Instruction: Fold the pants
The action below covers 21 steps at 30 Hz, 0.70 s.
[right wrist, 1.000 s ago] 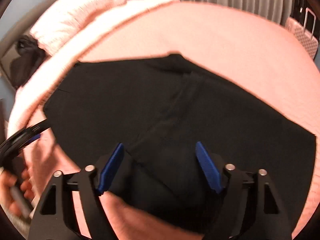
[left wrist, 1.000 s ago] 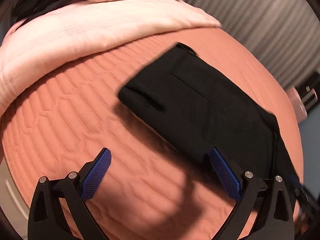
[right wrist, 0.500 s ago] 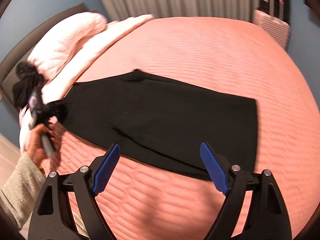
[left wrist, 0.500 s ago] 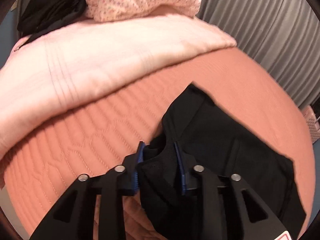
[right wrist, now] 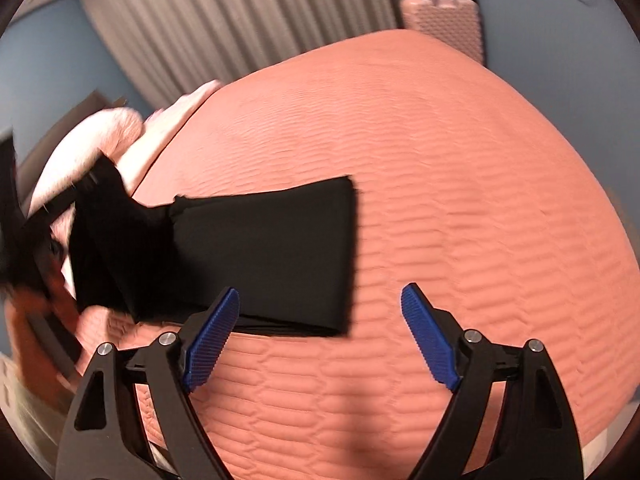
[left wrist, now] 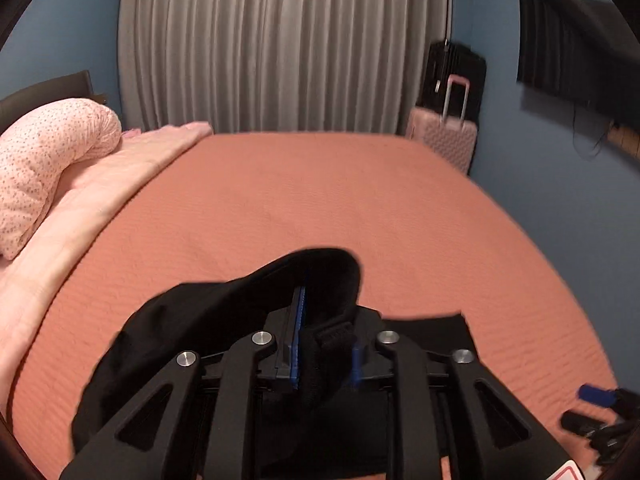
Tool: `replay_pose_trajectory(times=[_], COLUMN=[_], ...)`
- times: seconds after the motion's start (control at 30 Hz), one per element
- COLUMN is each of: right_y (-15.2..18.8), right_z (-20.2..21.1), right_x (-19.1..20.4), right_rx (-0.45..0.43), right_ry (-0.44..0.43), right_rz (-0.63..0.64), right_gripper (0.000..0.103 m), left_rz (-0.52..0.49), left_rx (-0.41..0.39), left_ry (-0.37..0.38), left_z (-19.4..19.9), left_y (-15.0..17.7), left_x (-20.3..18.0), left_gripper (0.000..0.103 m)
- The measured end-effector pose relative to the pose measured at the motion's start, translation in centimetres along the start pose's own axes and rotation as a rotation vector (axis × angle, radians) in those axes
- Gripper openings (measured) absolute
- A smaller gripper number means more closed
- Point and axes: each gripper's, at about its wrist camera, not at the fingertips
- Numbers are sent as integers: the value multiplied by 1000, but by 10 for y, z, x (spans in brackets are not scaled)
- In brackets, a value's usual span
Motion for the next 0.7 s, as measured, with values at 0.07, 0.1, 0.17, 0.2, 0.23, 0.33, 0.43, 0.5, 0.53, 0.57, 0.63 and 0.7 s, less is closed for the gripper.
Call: replay_pose_trajectory(times=[0.07,0.1,0.17,0.2,0.23,0.33,0.43,0.5,0.53,0.57,0.63,0.7], right_y=[1,2,5,6,8,9,8,10,12,14,23,34], right_z=[6,7,7,6,5,1,-15,-39,-49,-62,-82,-100], right_x=[-15,-20,-27,-29,-29,-17,19,69,95,128,193,237], right_rx=[3,8,21,28,31,40,75,123,141,169,215,282], right_ry=[7,10,16,19,22,12,-26,-84,-117,-166,-276,-358], right_rz=[-7,-4,-4,-5,-8,-5,63,193,256,336,482,552], right_gripper=[82,82,82,82,82,82,87,88,88,88,88,88], left_rz=[76,105,112,106,101,70,36,35,58,88,137,128], left_rx=[51,66,75,66,61,5,-49,-19,26,38,35,60], left_ry=[-2,-28,-107,-153,-188,-363,-614,-772,-832,-827,-701,-539], left_z=[-16,-18,-24,-25,-24,7,60,82,95,107,130,129], left_y=[16,22,22,16,9,-17,-36,-36,-29,-22,5,38], left_x=[7,17,46,65,85,158,249,306,338,355,367,345], left_gripper=[21,21,21,21,21,11,15,29,29,29,35,57])
Point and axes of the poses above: each gripper's, at about its wrist camera, not at the fingertips, and z roughly against the way its jaws point, x to its left, y to its underside, and after that the axes turned 1 degree about -x, right-handed
